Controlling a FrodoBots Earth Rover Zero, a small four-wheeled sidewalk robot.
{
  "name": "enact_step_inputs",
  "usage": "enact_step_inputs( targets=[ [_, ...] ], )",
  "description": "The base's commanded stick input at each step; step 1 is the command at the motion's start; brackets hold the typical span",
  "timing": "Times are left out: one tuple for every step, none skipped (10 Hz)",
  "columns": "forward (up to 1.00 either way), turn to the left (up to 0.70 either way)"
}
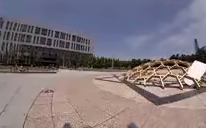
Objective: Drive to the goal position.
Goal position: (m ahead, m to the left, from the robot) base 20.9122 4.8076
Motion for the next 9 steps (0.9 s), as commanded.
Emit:
enact_step_inputs(
  targets=[
    [0.45, 0.0],
    [0.45, 0.0],
    [0.45, 0.0],
    [0.45, 0.0],
    [0.45, 0.0],
    [0.45, 0.0],
    [0.45, 0.0],
    [0.45, 0.0],
    [0.45, 0.0]
  ],
)
